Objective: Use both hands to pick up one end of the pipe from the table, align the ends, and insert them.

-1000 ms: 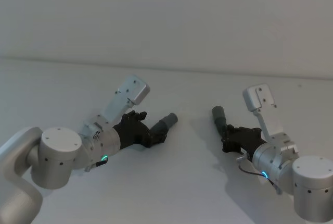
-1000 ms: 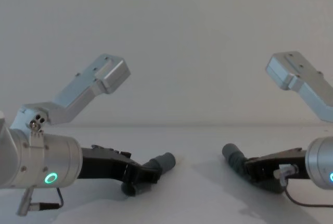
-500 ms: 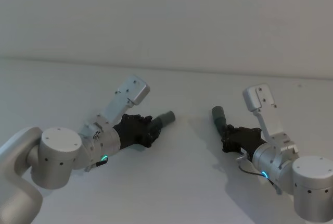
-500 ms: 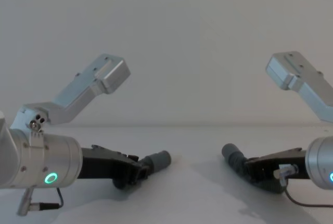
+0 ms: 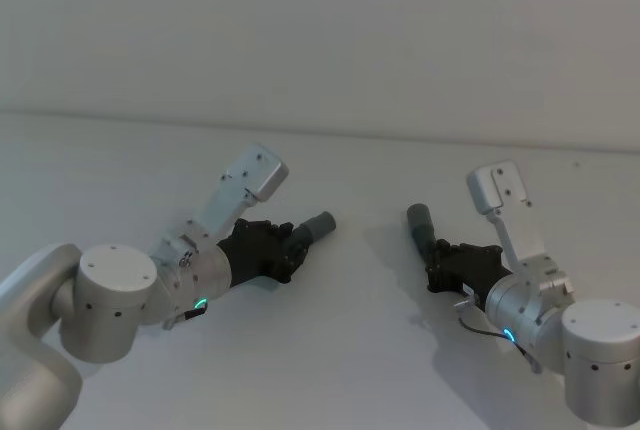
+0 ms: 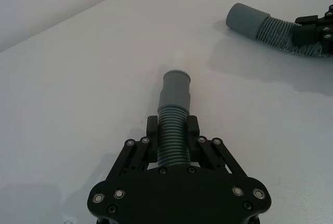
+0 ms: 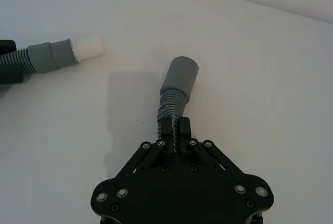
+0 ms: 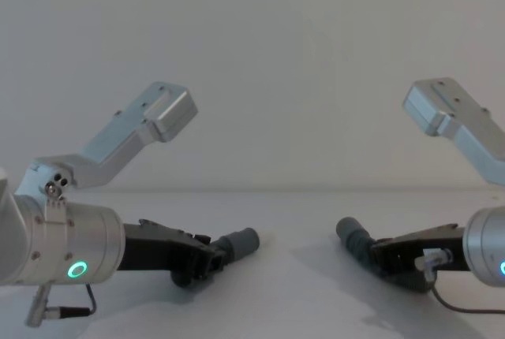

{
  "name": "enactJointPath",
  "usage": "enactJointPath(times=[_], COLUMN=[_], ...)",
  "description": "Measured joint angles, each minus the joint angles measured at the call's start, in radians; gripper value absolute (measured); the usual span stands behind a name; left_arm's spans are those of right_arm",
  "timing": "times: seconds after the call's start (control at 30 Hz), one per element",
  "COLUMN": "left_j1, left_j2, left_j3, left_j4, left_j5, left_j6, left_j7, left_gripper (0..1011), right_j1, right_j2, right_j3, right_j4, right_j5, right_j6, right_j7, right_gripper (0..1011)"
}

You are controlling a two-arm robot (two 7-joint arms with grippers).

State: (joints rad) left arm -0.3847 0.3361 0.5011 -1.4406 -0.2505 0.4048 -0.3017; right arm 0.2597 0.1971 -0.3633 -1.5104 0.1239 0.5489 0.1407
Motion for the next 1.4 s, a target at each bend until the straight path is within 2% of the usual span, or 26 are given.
enactJointPath(times=[0.53, 0.73, 0.97, 1.27, 1.4], left_j1=[0.000, -0.007, -0.019, -0.042, -0.056], left_j2=[0.001, 0.014, 0.037, 0.079, 0.101], left_j3=[0.000, 0.009, 0.023, 0.043, 0.053], left_j4=[0.000, -0.009, -0.029, -0.062, -0.077], left_j5=[0.001, 0.021, 0.055, 0.111, 0.137], left_j6=[0.000, -0.007, -0.043, -0.119, -0.158], left_j7=[0.000, -0.010, -0.023, -0.052, -0.070], left_gripper=[300, 300, 300, 300, 300], right_j1=[0.000, -0.004, -0.012, -0.025, -0.029], right_j2=[0.000, 0.005, 0.021, 0.058, 0.086], right_j3=[0.000, -0.002, -0.005, -0.008, -0.011], right_j4=[0.000, -0.005, -0.020, -0.045, -0.054], right_j5=[0.000, -0.006, -0.023, -0.057, -0.079], right_j6=[0.000, -0.017, -0.072, -0.179, -0.243], right_j7=[0.000, 0.003, 0.009, 0.022, 0.035], right_gripper=[58, 58, 58, 58, 58])
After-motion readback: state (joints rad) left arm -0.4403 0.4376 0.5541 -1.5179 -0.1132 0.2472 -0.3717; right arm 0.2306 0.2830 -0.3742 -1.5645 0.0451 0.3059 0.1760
